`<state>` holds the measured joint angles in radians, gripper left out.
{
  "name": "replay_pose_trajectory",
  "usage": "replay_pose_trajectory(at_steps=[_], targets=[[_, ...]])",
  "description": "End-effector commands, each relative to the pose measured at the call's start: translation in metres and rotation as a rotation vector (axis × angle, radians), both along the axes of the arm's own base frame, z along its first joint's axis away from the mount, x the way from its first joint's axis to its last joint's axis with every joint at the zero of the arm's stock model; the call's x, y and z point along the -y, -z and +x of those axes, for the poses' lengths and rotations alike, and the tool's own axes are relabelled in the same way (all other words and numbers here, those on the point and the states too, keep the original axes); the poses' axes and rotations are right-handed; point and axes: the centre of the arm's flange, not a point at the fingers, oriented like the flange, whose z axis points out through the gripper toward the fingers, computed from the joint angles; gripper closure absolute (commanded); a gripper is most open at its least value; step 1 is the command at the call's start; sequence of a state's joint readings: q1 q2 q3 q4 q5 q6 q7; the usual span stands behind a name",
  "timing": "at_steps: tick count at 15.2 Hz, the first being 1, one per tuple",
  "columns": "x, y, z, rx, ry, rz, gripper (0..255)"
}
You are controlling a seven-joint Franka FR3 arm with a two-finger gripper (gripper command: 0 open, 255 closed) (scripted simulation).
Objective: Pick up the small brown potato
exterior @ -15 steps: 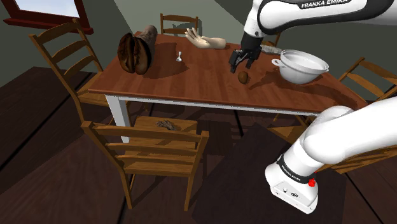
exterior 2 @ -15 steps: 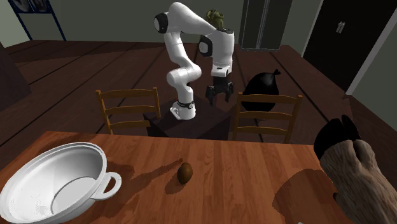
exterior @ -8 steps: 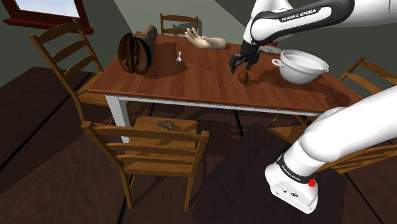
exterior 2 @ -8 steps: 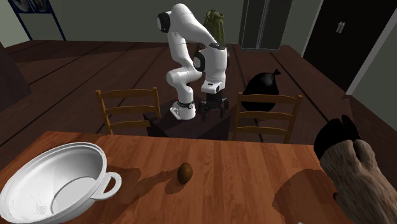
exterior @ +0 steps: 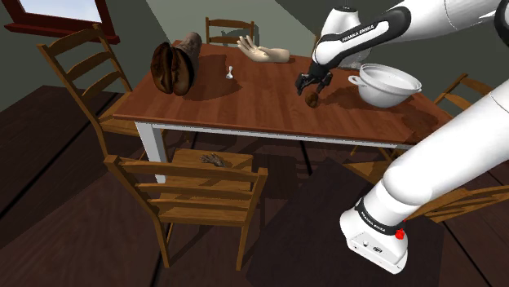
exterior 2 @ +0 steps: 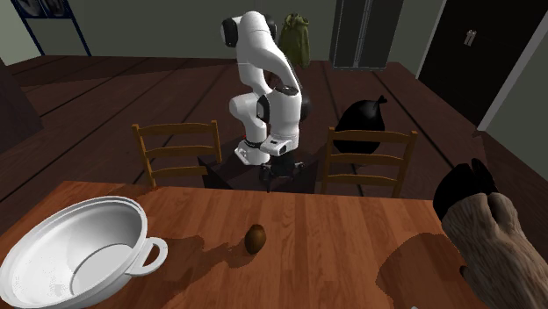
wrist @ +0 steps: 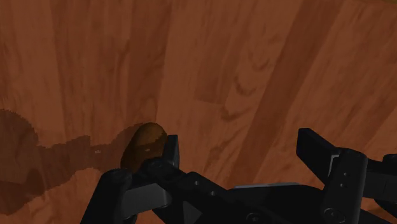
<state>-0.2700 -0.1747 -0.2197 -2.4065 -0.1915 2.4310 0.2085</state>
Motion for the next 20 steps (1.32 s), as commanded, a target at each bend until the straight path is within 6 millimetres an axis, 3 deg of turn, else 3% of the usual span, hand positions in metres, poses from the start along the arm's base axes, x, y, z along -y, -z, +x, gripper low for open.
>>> replay_pose_trajectory(at_steps=[1, 10, 19, 20], targets=[[0.025, 0.011, 0.005, 0.014, 0.039, -0.009, 0], [0.121, 0.062, 0.013, 0.069, 0.207, -0.043, 0], [0.121, 0.102, 0.013, 0.069, 0.207, -0.043, 0], [0.121, 0.101, 0.013, 0.069, 0.207, -0.043, 255]])
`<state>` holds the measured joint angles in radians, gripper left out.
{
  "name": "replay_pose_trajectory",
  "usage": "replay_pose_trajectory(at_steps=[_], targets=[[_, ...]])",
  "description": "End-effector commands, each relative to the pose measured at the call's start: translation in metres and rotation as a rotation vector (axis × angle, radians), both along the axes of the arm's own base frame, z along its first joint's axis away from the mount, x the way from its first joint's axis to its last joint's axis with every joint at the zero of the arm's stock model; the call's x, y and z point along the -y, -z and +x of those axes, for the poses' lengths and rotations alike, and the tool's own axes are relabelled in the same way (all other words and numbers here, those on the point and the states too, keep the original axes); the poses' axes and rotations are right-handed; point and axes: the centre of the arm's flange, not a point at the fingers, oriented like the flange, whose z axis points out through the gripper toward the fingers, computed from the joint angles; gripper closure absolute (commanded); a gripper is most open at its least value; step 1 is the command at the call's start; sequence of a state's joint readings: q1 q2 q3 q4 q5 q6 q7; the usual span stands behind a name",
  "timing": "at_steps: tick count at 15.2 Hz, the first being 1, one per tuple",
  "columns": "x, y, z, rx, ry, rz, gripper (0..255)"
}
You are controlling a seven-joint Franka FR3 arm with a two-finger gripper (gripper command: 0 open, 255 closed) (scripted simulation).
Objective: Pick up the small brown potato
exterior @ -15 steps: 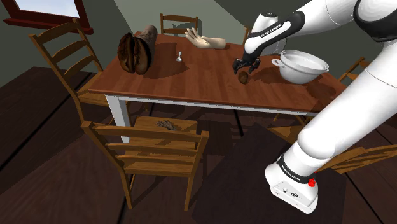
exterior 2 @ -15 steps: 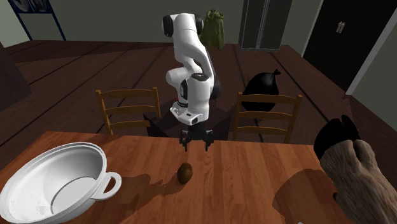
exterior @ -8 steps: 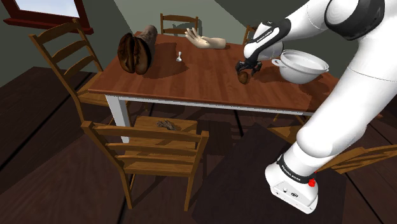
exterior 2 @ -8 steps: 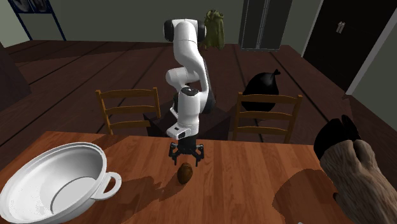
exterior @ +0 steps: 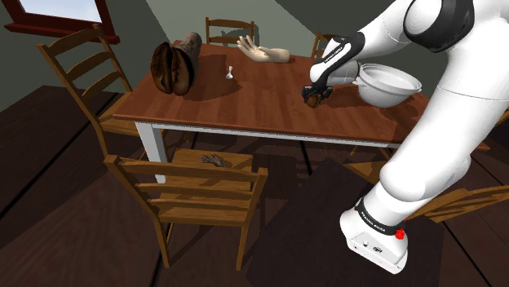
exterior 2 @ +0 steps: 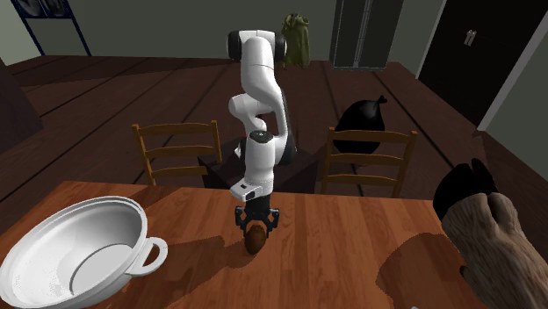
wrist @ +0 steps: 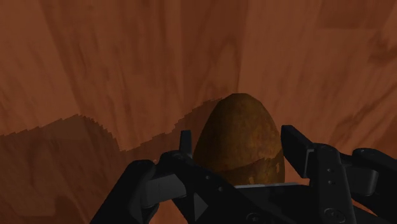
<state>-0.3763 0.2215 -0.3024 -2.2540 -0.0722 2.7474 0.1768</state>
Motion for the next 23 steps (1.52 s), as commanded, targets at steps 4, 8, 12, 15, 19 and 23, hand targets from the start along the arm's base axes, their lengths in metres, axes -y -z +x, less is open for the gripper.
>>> replay_pose_trajectory(at_steps=[4, 8, 12, 15, 19, 23], targets=[[0.000, 0.001, 0.000, -0.001, 0.000, 0.000, 255], [0.000, 0.001, 0.000, -0.001, 0.000, 0.000, 255], [0.000, -0.014, 0.000, -0.001, 0.000, 0.000, 255], [0.000, -0.030, 0.000, -0.001, 0.000, 0.000, 255], [0.000, -0.051, 0.000, -0.001, 0.000, 0.000, 255], [0.000, -0.072, 0.000, -0.001, 0.000, 0.000, 255]])
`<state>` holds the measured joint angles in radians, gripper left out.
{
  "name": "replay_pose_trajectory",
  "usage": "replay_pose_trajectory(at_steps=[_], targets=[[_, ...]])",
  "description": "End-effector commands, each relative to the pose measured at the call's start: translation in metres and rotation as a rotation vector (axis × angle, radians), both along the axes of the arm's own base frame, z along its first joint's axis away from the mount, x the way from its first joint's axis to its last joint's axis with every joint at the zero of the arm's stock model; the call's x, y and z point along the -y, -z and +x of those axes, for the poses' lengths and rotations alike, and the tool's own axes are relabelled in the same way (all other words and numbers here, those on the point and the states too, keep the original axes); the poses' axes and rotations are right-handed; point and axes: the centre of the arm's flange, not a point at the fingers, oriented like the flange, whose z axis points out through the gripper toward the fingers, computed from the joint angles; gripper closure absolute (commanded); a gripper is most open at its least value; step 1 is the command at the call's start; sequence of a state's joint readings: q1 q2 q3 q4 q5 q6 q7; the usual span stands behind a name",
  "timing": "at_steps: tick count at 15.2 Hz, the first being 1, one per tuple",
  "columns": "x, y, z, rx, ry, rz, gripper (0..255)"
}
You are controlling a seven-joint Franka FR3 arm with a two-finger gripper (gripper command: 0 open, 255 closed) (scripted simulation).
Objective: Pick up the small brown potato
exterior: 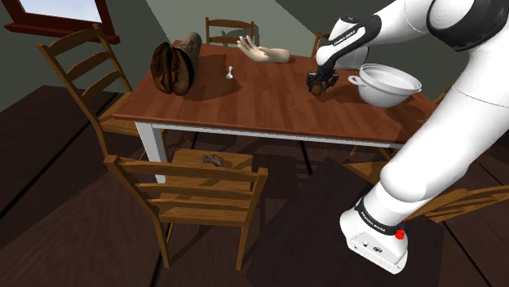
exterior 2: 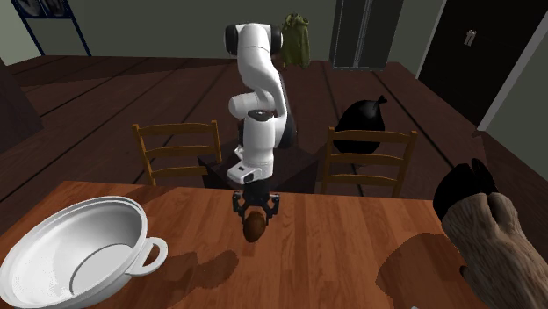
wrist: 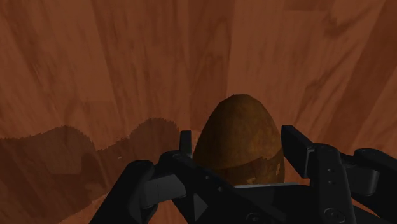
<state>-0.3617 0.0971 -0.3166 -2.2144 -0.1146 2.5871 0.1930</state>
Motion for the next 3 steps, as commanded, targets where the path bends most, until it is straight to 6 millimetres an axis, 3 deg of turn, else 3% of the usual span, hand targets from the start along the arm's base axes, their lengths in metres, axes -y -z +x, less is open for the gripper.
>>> replay_pose_trajectory(at_steps=[1, 3], targets=[[0.0002, -0.0109, 0.0006, 0.000, 0.000, 0.000, 255], [0.0002, -0.0117, 0.0006, 0.000, 0.000, 0.000, 255]])
